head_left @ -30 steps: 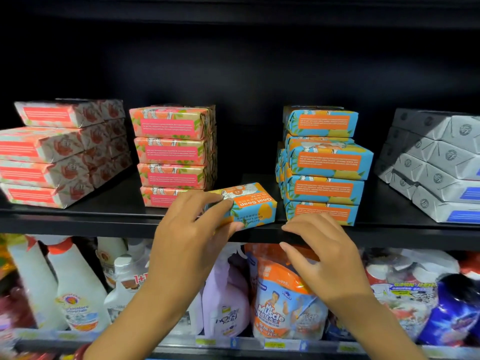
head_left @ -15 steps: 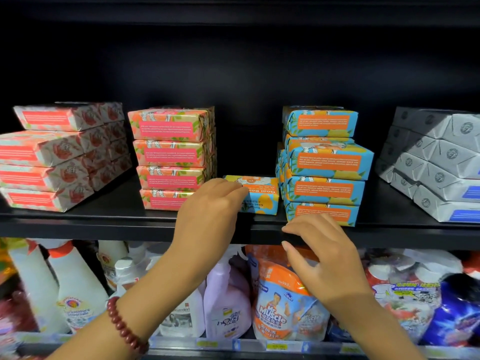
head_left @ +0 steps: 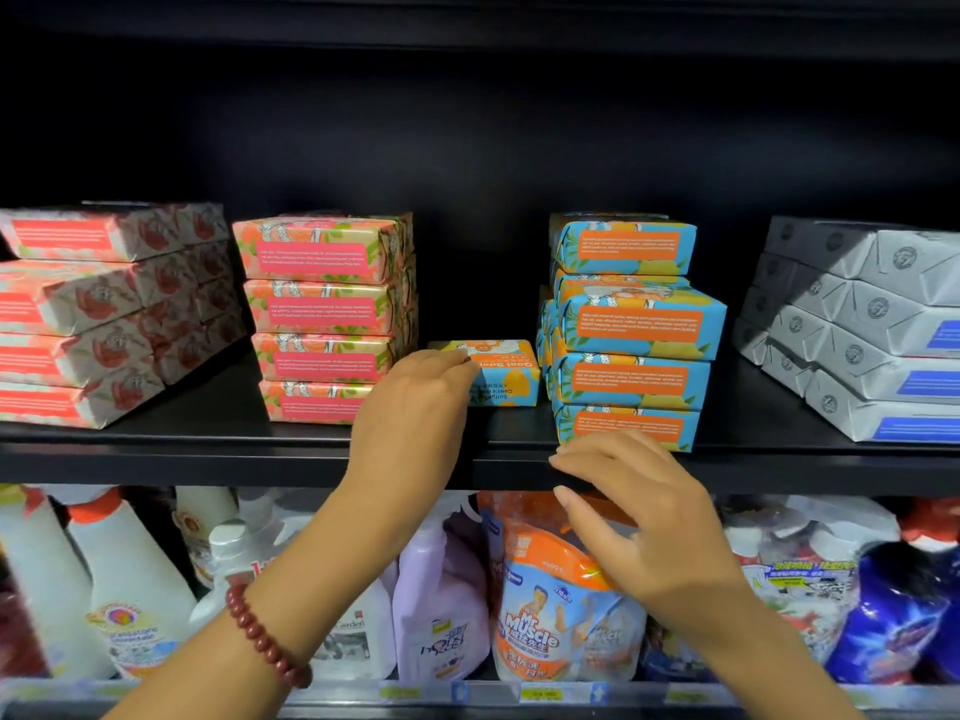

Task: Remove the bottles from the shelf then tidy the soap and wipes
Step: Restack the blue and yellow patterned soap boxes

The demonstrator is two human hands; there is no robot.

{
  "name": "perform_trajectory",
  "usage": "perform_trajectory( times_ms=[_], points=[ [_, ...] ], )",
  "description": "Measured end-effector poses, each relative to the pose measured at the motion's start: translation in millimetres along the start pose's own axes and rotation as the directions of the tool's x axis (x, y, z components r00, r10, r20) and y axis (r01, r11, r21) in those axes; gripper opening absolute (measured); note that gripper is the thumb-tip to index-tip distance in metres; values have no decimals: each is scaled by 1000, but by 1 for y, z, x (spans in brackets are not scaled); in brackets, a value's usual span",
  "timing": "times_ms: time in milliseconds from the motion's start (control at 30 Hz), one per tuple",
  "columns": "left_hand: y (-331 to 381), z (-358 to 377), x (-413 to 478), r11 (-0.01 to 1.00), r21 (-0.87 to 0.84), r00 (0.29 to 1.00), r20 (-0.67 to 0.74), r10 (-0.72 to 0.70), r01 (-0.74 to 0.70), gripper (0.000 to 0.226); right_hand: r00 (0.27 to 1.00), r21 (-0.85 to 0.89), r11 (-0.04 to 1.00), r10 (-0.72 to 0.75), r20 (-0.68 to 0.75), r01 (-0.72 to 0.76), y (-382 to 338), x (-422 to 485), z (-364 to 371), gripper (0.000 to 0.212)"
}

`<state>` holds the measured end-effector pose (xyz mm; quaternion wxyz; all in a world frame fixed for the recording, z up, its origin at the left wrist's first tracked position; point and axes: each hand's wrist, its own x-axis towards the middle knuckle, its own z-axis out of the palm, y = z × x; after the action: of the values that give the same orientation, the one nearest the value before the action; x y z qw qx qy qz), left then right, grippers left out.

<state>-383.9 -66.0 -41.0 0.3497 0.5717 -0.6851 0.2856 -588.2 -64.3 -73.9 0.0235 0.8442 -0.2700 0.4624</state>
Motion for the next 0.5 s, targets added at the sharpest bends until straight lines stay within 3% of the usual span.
perform_trajectory(
  times_ms=[67, 167, 333, 500],
  points=[
    [-1, -1, -14, 996, -76, 992, -123, 26, -36, 15, 992, -38, 996, -79, -102, 75, -2, 7, -14, 20],
    [-1, -3, -35, 987, -142, 982, -185, 43, -70, 27, 953, -196, 974, -166, -252, 118, 5, 29, -41, 27],
    [-1, -3, -40, 986, -153, 979, -200, 33, -64, 32, 999, -266, 963, -48, 2, 47, 34, 61, -62, 67],
    [-1, -6, -40, 978, -207, 993, -115, -14, -10, 33, 997, -217, 976, -23, -75, 6, 28, 64, -59, 52]
  ],
)
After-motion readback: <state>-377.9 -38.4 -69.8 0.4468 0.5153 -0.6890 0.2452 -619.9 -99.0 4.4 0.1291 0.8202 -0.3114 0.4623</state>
